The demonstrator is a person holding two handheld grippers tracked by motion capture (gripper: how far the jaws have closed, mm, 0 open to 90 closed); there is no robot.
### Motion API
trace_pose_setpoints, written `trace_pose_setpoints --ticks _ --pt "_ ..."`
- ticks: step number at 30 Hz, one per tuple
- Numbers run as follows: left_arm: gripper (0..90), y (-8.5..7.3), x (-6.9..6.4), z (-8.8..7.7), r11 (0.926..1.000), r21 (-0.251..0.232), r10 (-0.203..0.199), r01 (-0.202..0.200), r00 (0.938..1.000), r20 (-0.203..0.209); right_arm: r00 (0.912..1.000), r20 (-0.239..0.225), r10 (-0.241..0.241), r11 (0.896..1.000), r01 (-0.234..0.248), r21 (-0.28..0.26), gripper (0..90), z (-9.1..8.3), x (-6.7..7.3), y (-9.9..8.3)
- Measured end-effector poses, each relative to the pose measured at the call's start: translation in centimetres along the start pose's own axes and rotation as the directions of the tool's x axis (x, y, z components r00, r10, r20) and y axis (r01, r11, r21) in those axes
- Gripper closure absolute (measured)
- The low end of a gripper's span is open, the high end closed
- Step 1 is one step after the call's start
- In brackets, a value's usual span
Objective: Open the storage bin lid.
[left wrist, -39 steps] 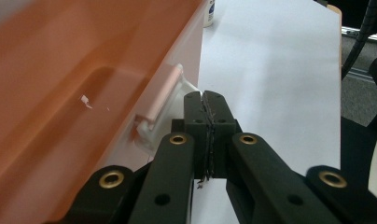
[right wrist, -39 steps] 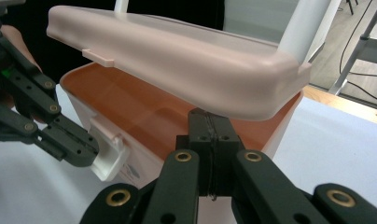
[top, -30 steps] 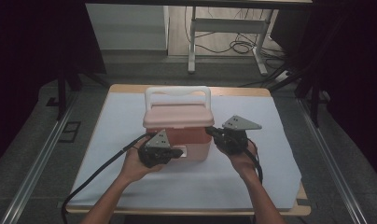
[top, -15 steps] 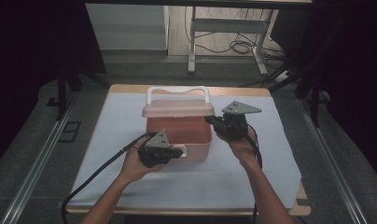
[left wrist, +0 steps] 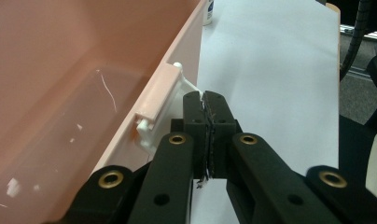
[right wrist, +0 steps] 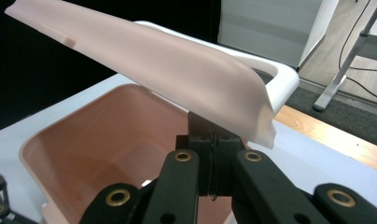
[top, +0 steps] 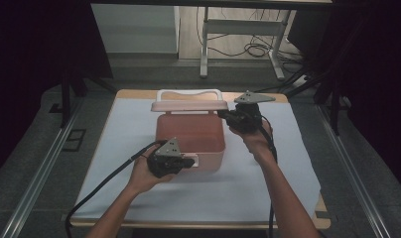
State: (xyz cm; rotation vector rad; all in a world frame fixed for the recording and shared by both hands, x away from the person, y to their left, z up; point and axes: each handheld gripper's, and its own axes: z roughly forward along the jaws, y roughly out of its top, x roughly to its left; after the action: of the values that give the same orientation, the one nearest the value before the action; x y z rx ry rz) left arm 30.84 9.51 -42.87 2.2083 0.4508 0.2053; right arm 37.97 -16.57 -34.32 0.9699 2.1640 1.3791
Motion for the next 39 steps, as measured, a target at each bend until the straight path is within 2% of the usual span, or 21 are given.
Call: trace_pose_setpoints --ticks 15,26,39 --pt "88.9 0.0 0.0 0.0 1.0000 0.002 0.002 -0.002 1.0000 -0.003 0.9998 0.007 0.021 1.000 -0.021 0.019 89.5 1.5 -1.6 1.3" --pt "88.9 0.0 0.1 0.0 1.0000 0.001 0.001 -0.001 1.0000 0.003 0.9993 0.028 0.022 0.999 -0.023 0.028 89.5 2.9 -2.5 2.5" --pt "88.9 0.0 0.1 0.0 1.0000 -0.004 -0.004 0.005 1.0000 0.009 0.9976 0.052 0.046 0.998 -0.048 0.042 89.4 5.2 -4.2 3.2"
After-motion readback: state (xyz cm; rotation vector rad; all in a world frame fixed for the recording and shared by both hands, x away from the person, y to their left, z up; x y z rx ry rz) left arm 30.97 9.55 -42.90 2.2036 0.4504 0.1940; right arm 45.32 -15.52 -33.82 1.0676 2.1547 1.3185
